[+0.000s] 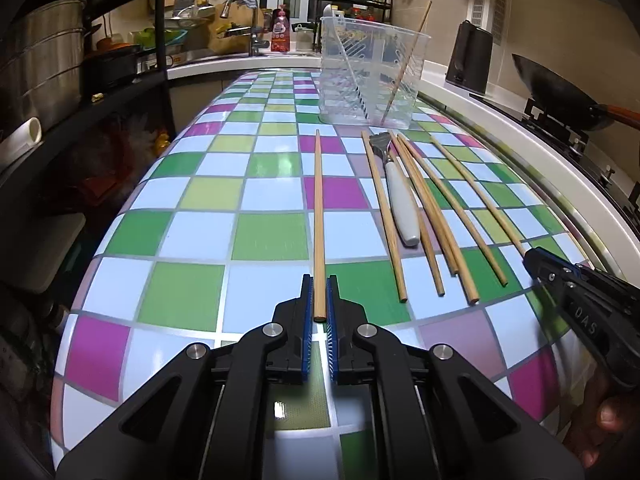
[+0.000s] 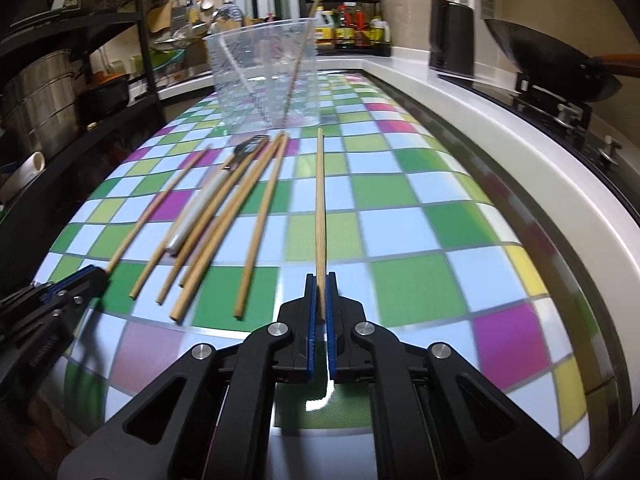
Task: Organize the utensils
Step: 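Grasp another wooden chopstick with the left tool while the right tool grasps another chopstick, then lift and carry the chopstick with the left tool while the right tool carries its chopstick to the container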
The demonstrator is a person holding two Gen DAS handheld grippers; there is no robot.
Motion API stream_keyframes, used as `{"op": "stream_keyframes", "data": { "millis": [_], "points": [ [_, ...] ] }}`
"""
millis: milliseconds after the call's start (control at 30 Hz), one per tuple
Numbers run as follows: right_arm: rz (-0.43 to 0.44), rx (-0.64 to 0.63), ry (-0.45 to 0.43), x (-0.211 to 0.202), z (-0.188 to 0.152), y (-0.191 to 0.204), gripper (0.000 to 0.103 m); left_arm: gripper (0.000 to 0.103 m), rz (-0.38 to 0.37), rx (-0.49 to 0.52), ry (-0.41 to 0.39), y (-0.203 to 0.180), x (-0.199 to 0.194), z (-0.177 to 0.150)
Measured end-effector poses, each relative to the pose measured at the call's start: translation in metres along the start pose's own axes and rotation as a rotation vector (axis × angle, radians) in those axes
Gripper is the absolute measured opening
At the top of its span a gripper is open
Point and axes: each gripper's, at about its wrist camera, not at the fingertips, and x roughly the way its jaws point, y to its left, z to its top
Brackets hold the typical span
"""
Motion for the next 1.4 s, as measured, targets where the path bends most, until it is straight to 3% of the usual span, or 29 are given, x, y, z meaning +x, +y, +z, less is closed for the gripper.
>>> {"op": "stream_keyframes", "data": {
  "millis": [1400],
  "points": [
    [0.012, -0.031, 0.02, 0.0075, 0.0081, 0.0036, 0.005, 0.007, -0.011, 0.019, -0.024, -0.0063, 0.0056, 0.0028]
  ]
}}
